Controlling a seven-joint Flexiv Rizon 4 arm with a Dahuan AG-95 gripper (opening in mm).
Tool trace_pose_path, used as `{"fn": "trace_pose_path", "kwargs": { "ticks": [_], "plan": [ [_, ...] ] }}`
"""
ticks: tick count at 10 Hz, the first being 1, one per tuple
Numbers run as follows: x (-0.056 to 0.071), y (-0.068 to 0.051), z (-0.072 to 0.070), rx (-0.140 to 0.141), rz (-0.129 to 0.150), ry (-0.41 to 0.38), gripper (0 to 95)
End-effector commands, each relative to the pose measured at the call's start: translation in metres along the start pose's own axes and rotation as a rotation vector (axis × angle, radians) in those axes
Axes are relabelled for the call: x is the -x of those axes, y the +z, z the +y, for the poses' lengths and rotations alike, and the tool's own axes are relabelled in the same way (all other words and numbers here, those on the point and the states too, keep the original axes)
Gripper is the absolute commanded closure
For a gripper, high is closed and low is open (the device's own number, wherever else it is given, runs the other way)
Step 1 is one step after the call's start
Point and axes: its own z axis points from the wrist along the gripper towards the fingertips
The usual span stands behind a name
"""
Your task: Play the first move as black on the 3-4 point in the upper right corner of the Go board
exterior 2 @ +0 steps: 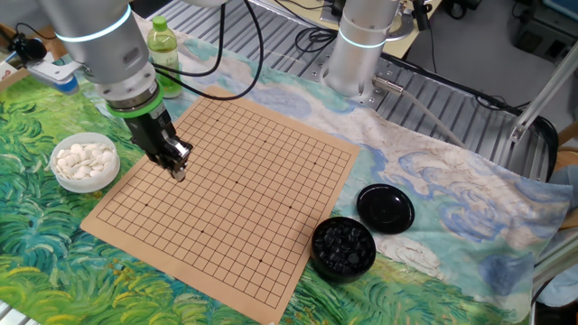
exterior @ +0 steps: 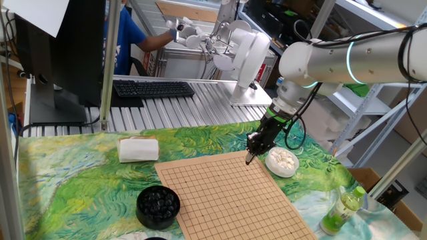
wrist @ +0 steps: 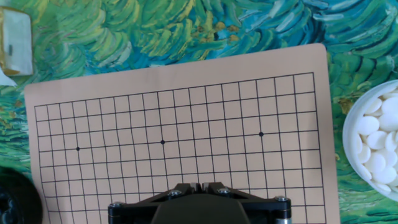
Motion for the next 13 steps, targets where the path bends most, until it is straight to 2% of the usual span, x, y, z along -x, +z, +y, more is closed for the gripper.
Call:
{"fn": "trace_pose_path", "kwargs": {
  "ticks": [1, 6, 8, 10, 12, 13],
  "plan": [
    [0.0003, 0.0001, 0.0005, -0.005, -0.001, 0.005, 95.0],
    [0.0004, 0.0000, 0.0008, -0.006, 0.001, 0.007, 95.0],
    [0.0004, 0.0000, 0.0008, -0.038, 0.022, 0.012, 95.0],
    [0.0004, 0.0000, 0.0008, -0.079, 0.054, 0.063, 95.0],
    [0.0004, 0.0000, 0.0008, -0.085, 0.075, 0.106, 95.0],
    [0.0004, 0.0000, 0.0008, -0.087, 0.074, 0.107, 95.0]
  ]
}}
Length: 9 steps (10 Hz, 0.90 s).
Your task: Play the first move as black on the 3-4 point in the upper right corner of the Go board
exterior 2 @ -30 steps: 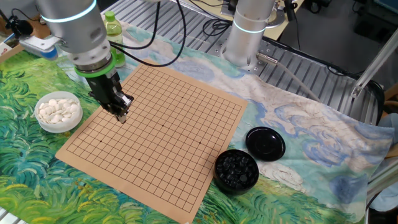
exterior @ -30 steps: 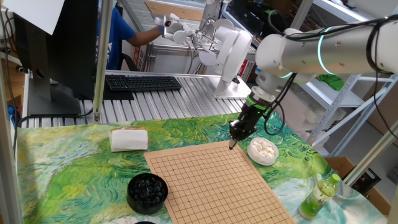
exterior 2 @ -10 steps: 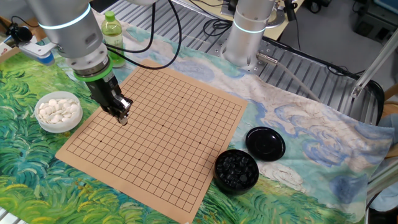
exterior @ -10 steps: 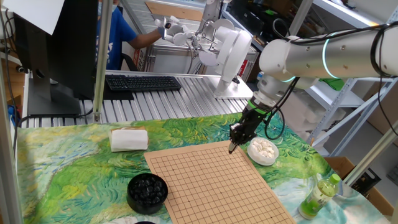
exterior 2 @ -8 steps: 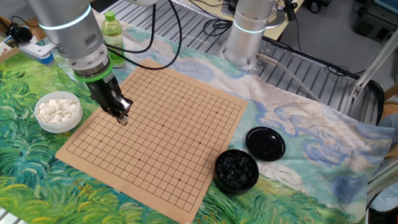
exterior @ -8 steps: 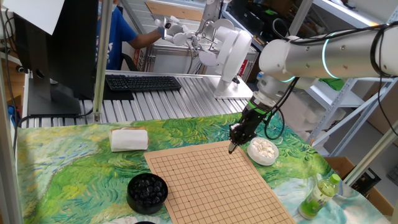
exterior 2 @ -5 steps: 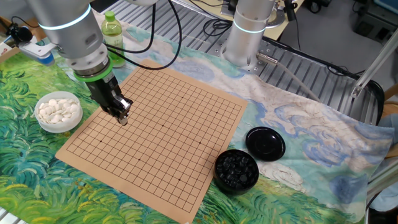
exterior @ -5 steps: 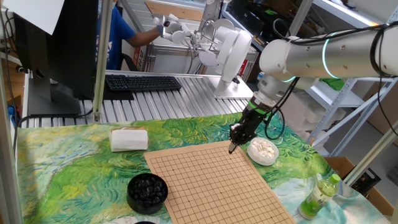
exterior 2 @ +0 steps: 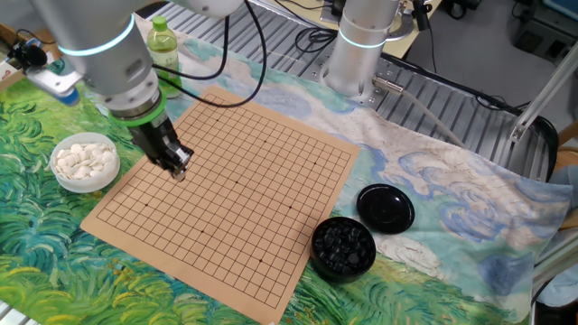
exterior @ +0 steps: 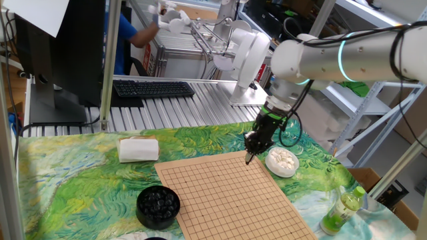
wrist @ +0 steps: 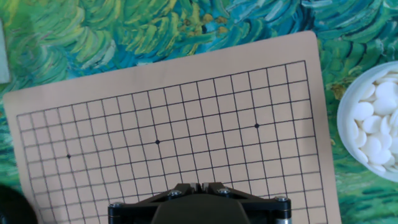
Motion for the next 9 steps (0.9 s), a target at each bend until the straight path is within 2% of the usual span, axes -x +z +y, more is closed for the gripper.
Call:
{"fn": "trace_pose_path", "kwargs": {
  "ticks": [1, 5, 8, 9],
  "plan": [
    [-0.0010, -0.0004, -0.0003, 0.014, 0.007, 0.000, 95.0],
    [-0.0010, -0.0004, -0.0003, 0.032, 0.002, -0.030, 95.0],
    [-0.0054, 0.0038, 0.0008, 0.030, -0.003, -0.074, 95.0],
    [-0.0033, 0.0035, 0.0005, 0.023, -0.014, -0.094, 95.0]
  ]
}}
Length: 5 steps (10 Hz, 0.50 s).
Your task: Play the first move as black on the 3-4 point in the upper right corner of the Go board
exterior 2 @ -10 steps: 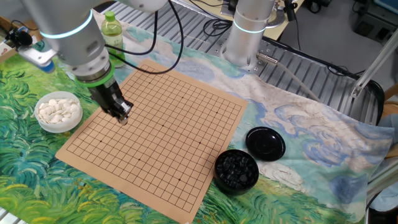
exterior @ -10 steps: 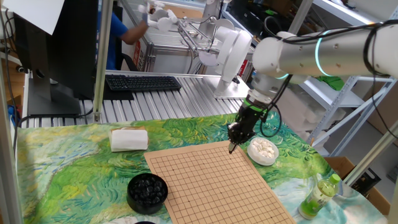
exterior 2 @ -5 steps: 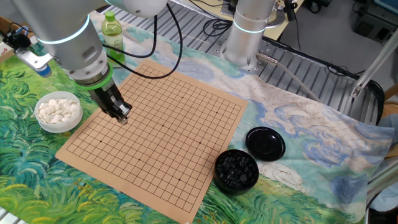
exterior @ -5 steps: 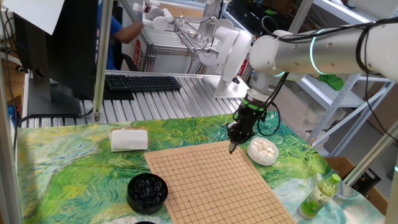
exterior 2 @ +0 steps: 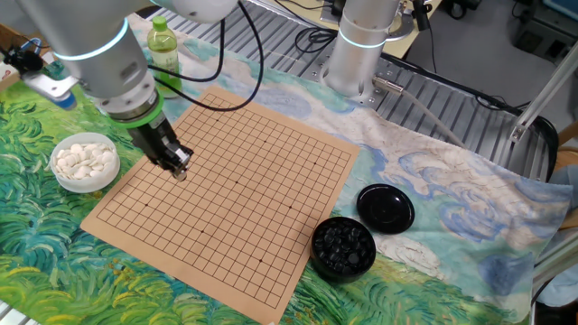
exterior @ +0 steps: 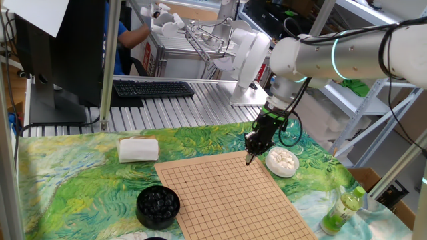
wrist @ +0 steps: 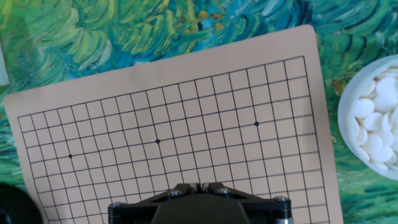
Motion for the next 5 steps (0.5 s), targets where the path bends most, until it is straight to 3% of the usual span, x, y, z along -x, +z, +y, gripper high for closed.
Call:
{"fn": "trace_pose_path", "kwargs": {
  "ticks": [1, 4, 5],
  "plan": [
    [0.003, 0.000, -0.001, -0.008, -0.007, -0.022, 95.0],
    [0.037, -0.020, -0.013, -0.005, 0.004, -0.154, 95.0],
    [0.042, -0.024, -0.016, -0.004, 0.003, -0.180, 95.0]
  ]
}}
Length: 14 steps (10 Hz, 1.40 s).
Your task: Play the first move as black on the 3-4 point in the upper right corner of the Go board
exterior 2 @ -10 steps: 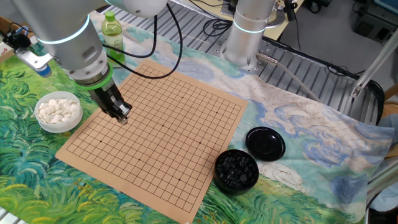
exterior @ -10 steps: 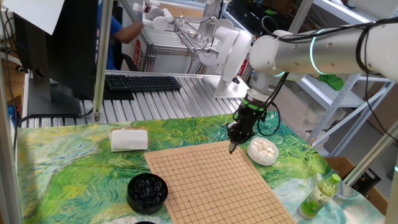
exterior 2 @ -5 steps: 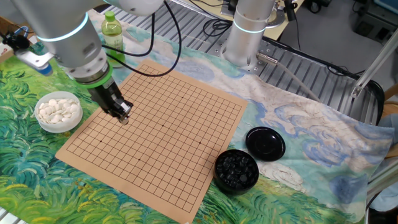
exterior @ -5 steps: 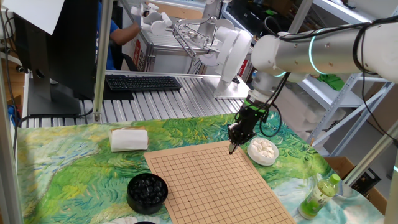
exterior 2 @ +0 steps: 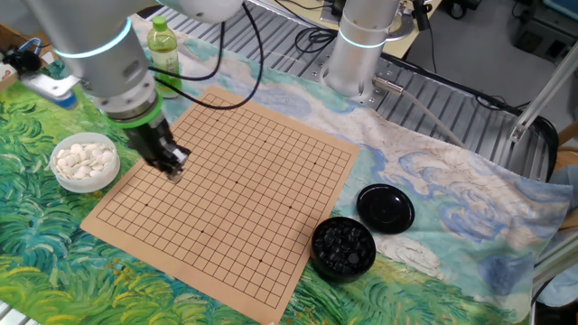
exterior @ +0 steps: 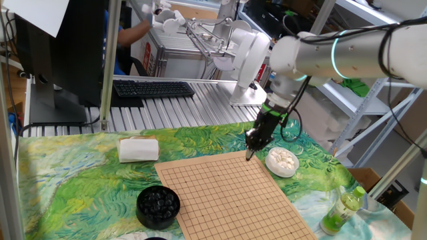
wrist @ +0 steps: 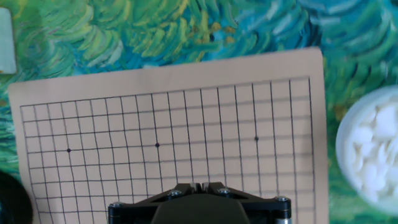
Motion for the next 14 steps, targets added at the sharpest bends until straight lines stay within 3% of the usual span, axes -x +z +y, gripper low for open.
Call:
{"fn": "trace_pose_path", "kwargs": {
  "ticks": [1, 4, 5, 6, 8, 14],
  "plan": [
    [0.017, -0.011, -0.011, -0.003, 0.003, -0.086, 95.0],
    [0.024, -0.012, -0.020, -0.030, -0.039, -0.151, 95.0],
    [0.026, -0.012, -0.023, -0.034, -0.046, -0.163, 95.0],
    [0.033, -0.011, -0.035, -0.024, -0.050, -0.184, 95.0],
    [0.039, -0.008, -0.048, -0.005, -0.050, -0.186, 95.0],
    [0.047, -0.003, -0.068, -0.018, -0.054, -0.179, 95.0]
  ]
}}
